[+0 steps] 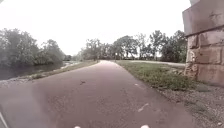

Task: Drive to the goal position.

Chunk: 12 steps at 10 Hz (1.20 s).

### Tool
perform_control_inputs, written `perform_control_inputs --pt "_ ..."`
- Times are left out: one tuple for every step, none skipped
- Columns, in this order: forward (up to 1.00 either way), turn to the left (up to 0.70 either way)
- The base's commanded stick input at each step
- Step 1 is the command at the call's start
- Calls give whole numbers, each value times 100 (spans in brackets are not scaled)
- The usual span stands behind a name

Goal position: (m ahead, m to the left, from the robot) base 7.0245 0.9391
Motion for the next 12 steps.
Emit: perform_control_inputs --pt "70 0" --pt "70 0" --pt "70 0" --pt "70 0" --pt "70 0" --pt "70 0" --pt "70 0" --pt "70 0" --pt "70 0" --pt "70 0" --pt "70 0" --pt "70 0"
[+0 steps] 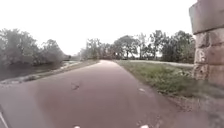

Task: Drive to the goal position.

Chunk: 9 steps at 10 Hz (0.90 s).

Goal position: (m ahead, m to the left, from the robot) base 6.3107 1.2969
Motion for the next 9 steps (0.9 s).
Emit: perform_control_inputs --pt "70 0" --pt "70 0" --pt "70 0" --pt "70 0" --pt "70 0" --pt "70 0" --pt "70 0" --pt "70 0" --pt "70 0"
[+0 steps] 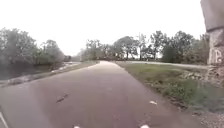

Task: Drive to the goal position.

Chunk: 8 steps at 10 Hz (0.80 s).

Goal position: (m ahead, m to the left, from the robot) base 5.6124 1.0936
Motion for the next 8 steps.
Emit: perform_control_inputs --pt "70 0" --pt "70 0" --pt "70 0" --pt "70 0" --pt "70 0" --pt "70 0" --pt "70 0" --pt "70 0"
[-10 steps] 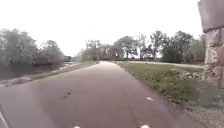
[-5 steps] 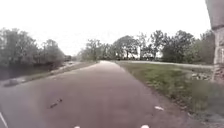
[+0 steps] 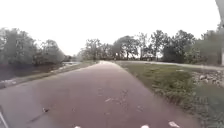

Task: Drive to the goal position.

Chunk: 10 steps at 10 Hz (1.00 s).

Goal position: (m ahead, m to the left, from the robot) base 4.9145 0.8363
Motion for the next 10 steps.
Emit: perform_control_inputs --pt "70 0" --pt "70 0" --pt "70 0" --pt "70 26" --pt "70 35" --pt "70 35" --pt "70 35" --pt "70 35" --pt "70 35" --pt "70 19"
